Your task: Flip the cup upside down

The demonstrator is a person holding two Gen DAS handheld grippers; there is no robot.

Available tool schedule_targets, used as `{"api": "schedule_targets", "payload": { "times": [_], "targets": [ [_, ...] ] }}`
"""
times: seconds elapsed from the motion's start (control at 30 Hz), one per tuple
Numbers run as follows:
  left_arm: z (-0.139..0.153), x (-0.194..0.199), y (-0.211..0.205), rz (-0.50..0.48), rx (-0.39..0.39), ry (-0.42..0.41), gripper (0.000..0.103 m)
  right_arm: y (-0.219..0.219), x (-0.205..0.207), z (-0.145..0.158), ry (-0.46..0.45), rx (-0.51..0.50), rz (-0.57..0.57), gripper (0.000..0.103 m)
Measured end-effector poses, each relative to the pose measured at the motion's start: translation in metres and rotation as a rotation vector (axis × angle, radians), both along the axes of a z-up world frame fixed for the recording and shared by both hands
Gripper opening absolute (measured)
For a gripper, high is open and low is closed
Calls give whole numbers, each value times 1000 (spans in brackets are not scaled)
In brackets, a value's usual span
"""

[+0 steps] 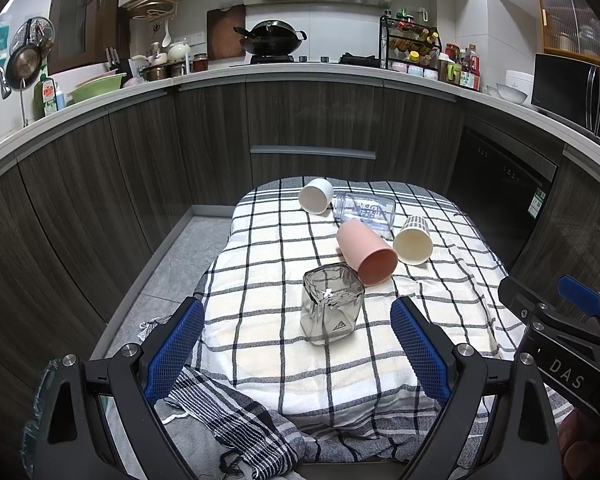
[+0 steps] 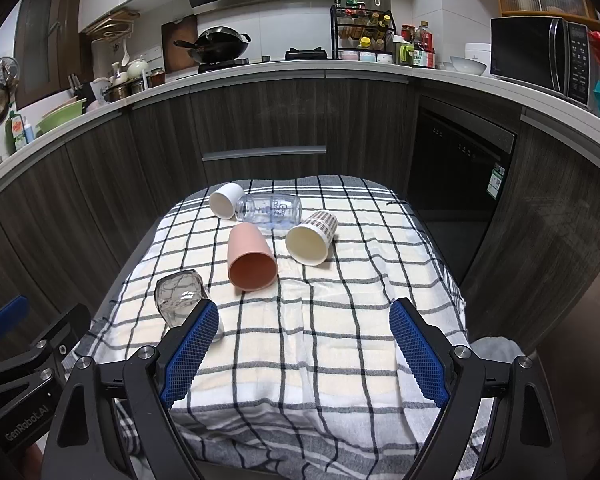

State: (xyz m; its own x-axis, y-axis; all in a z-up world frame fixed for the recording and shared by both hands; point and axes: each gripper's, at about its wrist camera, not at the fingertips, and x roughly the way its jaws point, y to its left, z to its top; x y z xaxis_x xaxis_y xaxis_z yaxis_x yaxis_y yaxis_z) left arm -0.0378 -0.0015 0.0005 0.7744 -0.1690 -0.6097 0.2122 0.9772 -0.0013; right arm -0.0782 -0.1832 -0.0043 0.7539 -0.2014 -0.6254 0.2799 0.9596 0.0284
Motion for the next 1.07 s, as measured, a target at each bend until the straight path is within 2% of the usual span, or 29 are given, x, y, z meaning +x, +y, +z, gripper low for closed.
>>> {"api": "schedule_targets", "payload": {
  "times": [0.63,0.77,0.93,1.07],
  "targets": [
    [0,-1,1,19,10,-14,95,-2,0,0,-3,2,-2,87],
    [-1,-3,-3,-3,23,-17,95,-1,0,1,-5,0,-2,87],
    [-1,-3,-4,8,39,-29,91,-4,0,1,-1,2,-8,87],
    [-4,1,-2,14,32,-8,92,-4,1,1,1,6,-12,87]
  ]
}}
